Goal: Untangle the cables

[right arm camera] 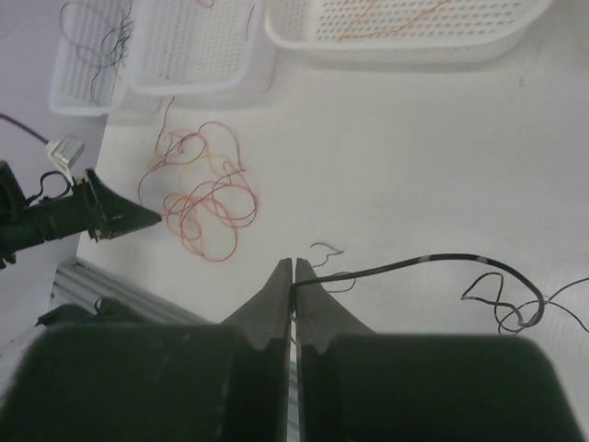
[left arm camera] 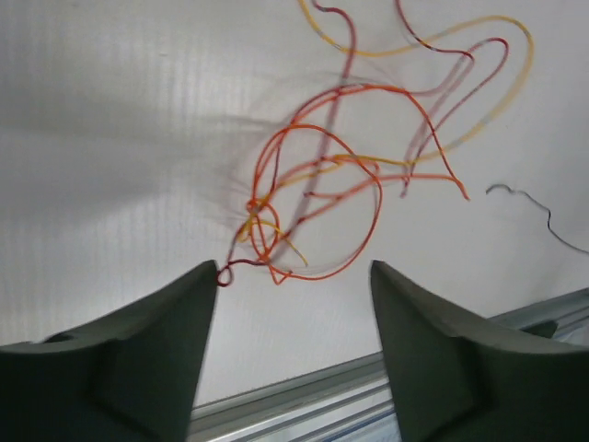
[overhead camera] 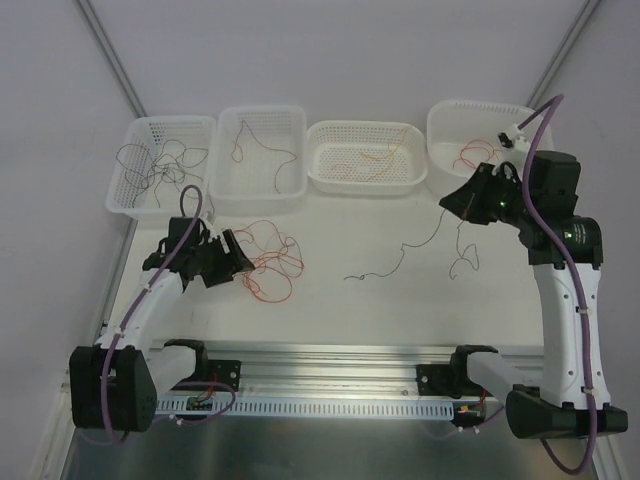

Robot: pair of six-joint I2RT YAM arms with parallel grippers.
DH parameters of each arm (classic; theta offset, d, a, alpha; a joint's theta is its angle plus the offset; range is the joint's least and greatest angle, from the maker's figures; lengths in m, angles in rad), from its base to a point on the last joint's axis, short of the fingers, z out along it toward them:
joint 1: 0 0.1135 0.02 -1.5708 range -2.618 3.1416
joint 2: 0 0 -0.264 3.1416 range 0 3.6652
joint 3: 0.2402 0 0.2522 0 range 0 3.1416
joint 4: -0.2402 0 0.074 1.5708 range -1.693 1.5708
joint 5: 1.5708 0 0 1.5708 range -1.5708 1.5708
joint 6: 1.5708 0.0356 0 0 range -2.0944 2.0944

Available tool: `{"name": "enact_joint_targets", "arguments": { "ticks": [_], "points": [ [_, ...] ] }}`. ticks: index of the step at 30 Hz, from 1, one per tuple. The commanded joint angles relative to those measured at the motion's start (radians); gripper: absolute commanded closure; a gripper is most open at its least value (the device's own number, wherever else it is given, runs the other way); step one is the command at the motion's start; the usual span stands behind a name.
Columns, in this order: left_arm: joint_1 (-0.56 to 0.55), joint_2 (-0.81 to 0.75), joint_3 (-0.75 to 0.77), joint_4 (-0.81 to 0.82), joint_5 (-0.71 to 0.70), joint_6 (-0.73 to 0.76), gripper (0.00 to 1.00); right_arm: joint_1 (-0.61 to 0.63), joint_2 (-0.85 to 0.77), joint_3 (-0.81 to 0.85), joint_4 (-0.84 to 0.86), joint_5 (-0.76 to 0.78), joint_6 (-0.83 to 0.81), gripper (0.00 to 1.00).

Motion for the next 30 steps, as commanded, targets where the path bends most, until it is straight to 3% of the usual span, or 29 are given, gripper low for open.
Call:
{"name": "enact_joint_targets", "arguments": {
  "ticks": [1, 3, 7, 12, 19, 23, 30],
  "points": [
    [-0.078, -0.114, 0.044, -0.009, 0.094, 0.053, 0.26, 0.088, 0.006, 0.028, 0.015, -0.075, -0.009, 0.99],
    [-0.13, -0.155, 0.059, -0.012, 0.109, 0.067, 0.12, 0.139, 0.006, 0.007, 0.029, -0.061, -0.033, 0.99],
    [-0.225, -0.236, 0.15, -0.012, 0.129, 0.056, 0.01, 0.211, 0.011, -0.023, 0.061, -0.062, -0.027, 0.99],
    [-0.375, -0.227, 0.262, -0.003, 0.09, 0.087, 0.01, 0.334, 0.02, -0.064, 0.121, -0.082, -0.018, 0.99],
    [-0.723, -0.092, 0.392, 0.09, -0.056, 0.205, 0.01, 0.426, 0.015, -0.135, 0.197, -0.059, 0.065, 0.99],
    [-0.86, -0.005, 0.432, 0.166, -0.141, 0.285, 0.01, 0.467, 0.012, -0.156, 0.222, -0.056, 0.098, 0.99],
    [-1.004, 0.186, 0.529, 0.239, -0.214, 0.38, 0.01, 0.515, 0.011, -0.173, 0.236, -0.03, 0.129, 0.99]
  ]
}}
